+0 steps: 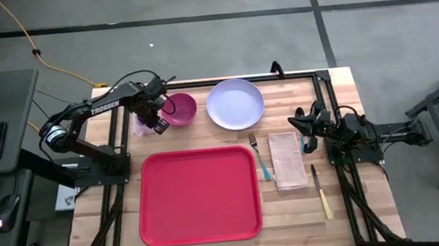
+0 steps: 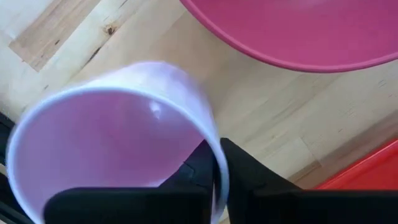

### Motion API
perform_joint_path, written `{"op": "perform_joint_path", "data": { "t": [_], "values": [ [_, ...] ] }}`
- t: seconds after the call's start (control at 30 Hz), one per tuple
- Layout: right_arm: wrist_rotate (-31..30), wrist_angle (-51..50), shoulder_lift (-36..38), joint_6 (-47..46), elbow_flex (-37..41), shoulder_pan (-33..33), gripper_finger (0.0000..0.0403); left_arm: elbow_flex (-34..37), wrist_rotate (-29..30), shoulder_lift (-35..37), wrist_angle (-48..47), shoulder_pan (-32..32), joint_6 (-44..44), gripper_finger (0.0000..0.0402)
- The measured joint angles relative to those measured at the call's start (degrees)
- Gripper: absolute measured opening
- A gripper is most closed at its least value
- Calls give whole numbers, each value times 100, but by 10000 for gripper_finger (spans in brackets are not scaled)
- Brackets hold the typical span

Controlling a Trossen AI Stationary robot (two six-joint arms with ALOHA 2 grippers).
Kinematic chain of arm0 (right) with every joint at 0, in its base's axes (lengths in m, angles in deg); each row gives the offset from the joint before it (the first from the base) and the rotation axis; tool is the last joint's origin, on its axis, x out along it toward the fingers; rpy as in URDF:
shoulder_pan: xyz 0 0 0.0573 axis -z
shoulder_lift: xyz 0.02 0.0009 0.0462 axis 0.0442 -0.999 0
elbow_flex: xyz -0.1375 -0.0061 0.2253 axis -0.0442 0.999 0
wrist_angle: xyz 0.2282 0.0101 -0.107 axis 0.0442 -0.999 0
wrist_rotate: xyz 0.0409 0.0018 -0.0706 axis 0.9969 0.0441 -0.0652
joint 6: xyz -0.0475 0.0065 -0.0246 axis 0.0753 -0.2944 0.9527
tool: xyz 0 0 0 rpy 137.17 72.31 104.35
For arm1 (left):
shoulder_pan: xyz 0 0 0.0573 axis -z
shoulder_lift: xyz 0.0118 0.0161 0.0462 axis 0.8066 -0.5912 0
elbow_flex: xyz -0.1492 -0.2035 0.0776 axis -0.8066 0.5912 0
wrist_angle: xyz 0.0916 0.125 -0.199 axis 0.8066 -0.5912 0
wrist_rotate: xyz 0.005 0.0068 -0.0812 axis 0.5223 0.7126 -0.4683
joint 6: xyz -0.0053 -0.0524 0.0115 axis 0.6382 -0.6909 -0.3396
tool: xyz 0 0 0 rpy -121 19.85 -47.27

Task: Set up tray
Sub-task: Put the purple mug to the top left of the red tray

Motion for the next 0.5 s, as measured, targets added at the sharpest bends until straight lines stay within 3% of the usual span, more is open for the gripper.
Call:
{"op": "perform_joint_path", "data": {
  "t": [0.17, 0.5],
  "values": [
    [0, 0, -1, 0, 0, 1, 0, -140, -4, 0, -190, 0, 68, 23],
    [0, -1, -1, 0, 0, 0, 0, -870, 70, 0, -831, 1, 83, 30]
  ]
}}
